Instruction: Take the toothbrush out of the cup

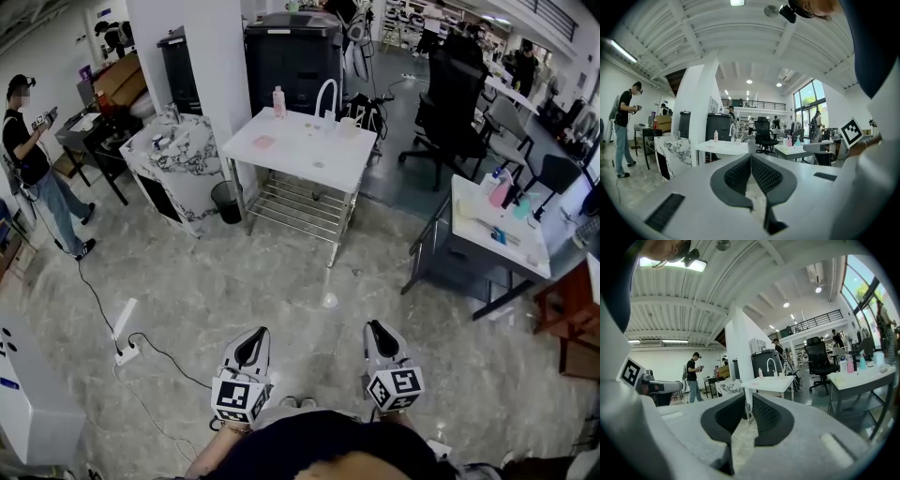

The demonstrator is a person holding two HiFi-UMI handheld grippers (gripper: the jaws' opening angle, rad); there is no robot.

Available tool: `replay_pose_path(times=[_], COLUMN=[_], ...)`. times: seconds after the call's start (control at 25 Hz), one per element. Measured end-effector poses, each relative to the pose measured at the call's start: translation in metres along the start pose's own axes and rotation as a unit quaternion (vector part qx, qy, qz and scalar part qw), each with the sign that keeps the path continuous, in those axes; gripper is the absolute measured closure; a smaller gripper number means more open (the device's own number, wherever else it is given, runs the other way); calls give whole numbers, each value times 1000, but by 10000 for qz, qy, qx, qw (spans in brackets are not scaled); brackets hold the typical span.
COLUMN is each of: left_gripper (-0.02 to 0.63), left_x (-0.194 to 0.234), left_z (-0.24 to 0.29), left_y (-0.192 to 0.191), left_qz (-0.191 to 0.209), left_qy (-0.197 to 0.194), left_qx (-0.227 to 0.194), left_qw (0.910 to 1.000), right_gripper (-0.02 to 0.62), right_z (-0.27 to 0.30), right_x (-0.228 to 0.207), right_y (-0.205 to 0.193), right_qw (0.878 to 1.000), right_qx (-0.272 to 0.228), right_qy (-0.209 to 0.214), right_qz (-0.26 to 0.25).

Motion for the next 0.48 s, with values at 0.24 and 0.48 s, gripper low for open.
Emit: replay_pose_path(times=[0.24, 0.48], left_gripper=[601, 601], left_x=[-2, -3], left_z=[23, 40], left_y=[1, -2], left_qz=[-38, -104], left_qy=[109, 150], left_qx=[-35, -8], left_qw=[9999, 9998], right_gripper=[296, 100], right_z=[23, 45], right_x=[-17, -36], right_y=[13, 31], right_qw=[9994, 9982], right_qx=[-110, -328], right_qy=[213, 57], right_qz=[-264, -495])
Point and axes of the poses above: the fingertips, and each gripper's own axes: z forward along the fingers, x to its left, y out of its top, the point moved 4 cm from there along -z, backward along the fingers, and after that the axes turned 5 degrees about z, right-handed, at the moved point
